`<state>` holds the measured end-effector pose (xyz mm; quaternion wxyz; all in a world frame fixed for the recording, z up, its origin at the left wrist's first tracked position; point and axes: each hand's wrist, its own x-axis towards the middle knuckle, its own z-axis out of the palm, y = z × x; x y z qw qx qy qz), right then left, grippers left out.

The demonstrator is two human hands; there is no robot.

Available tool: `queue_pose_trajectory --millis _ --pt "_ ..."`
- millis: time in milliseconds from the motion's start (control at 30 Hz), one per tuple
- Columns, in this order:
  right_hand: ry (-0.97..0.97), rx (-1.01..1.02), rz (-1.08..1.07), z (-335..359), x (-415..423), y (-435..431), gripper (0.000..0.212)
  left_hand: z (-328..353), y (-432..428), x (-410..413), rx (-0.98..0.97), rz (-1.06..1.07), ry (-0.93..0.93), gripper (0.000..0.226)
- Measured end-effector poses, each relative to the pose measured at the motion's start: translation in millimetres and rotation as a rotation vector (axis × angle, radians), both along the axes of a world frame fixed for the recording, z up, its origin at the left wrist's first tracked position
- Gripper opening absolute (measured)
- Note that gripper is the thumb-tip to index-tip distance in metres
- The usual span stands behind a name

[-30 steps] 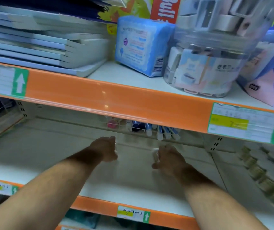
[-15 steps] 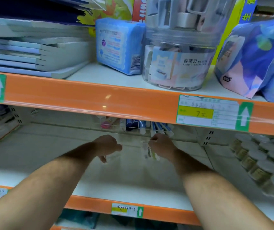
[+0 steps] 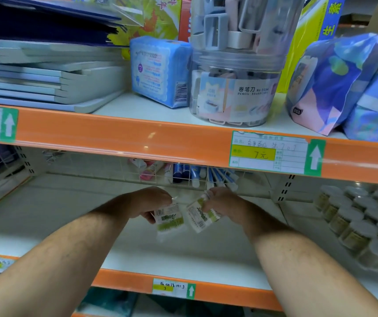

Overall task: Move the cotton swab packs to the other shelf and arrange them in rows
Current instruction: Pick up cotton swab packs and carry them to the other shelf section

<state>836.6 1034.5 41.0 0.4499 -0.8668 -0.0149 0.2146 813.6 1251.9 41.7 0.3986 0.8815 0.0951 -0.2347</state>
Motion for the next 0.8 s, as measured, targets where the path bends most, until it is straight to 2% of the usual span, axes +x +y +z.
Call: queue_pose_trajectory --millis 167,567,700,800 --pt "-0.041 -0.051 0.102 7.6 -2.0 -1.1 0.021 6.7 3.0 -9.2 -0.05 -0.114 0.024 0.027" --pt "-0.078 -0.03 0.055 25.2 -12.4 0.3 0.021 19.3 10.0 -14.1 -0.192 -0.126 -0.02 0.023" --pt "-0.123 -0.107 0.05 30.2 -17.1 -2.3 0.019 23.5 14.8 -18.8 -0.463 0.038 -0.044 0.032" --pt "-0.145 -0.16 0.081 34.9 -20.0 0.9 0.009 22.5 18.3 -19.0 -0.668 0.144 -0.098 0.034"
